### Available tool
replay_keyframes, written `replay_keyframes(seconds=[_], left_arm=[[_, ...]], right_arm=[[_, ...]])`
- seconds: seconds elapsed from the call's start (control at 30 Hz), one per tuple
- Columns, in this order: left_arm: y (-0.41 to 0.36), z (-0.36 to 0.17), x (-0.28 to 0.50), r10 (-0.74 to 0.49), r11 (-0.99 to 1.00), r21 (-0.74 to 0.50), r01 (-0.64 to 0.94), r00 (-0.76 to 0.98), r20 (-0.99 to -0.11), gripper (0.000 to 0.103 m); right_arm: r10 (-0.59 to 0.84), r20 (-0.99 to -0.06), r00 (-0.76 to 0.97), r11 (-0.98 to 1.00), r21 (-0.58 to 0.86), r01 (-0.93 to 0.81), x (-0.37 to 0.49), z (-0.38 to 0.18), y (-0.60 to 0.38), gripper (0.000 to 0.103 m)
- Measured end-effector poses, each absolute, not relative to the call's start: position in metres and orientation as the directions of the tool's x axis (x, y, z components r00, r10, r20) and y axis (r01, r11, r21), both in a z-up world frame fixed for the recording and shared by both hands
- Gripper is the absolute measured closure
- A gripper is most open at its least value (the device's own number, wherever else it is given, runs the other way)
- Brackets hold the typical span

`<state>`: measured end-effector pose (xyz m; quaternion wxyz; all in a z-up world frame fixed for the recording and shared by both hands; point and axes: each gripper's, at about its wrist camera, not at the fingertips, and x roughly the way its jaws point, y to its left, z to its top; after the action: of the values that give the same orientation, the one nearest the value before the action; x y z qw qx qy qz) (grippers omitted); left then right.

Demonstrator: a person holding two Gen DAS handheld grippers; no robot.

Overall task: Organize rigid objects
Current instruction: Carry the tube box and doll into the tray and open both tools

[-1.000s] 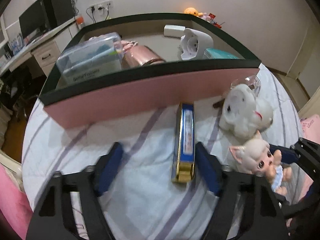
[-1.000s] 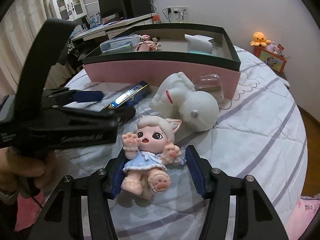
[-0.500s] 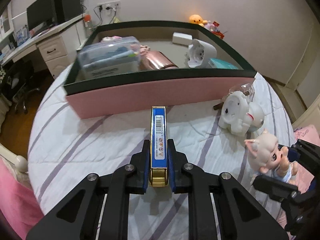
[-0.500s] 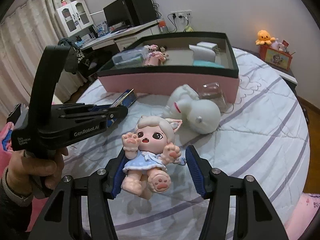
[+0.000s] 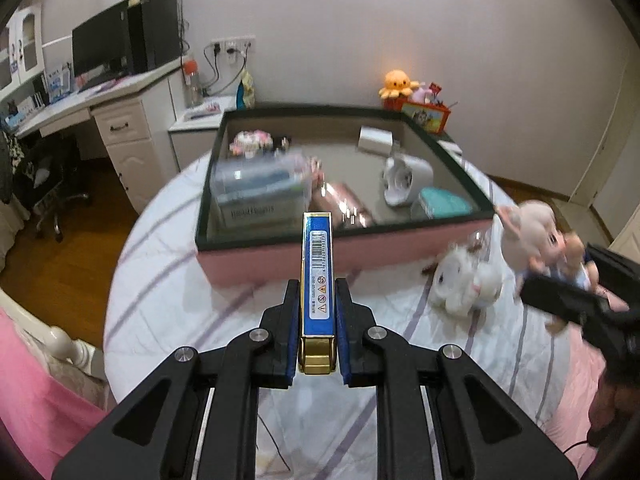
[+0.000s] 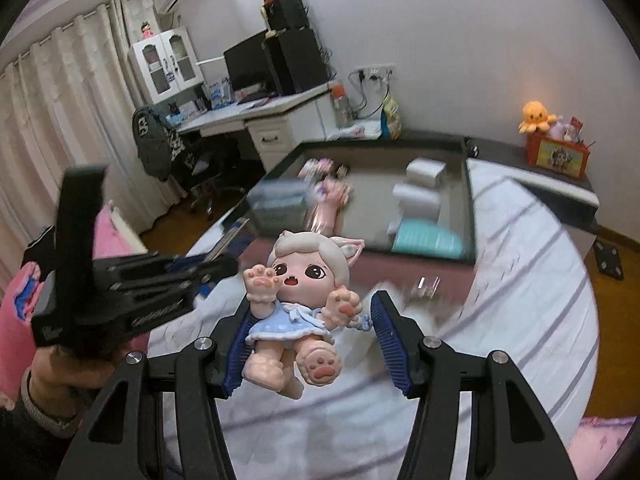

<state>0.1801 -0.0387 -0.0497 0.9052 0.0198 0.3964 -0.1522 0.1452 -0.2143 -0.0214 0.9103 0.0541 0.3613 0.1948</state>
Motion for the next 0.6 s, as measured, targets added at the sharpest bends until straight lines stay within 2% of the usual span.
replay_keyframes(seconds=[0.33, 0.6], left_arm=[[-0.048, -0.009, 0.238, -0.277, 0.951, -0.084, 0.296, 0.703, -0.656, 0.088], [-0.069, -0.011, 0.304, -0.277, 0.953, -0.097, 0.287, 0.693, -0.666, 0.088]], right_arm=[[0.326, -0.62, 0.713, 0.945, 0.197, -0.261, 0.236, 0.003, -0.234, 0.045], [0.282, -0.691, 0.666, 0.959, 0.182, -0.217, 0.312, -0.019, -0.234, 0.045]])
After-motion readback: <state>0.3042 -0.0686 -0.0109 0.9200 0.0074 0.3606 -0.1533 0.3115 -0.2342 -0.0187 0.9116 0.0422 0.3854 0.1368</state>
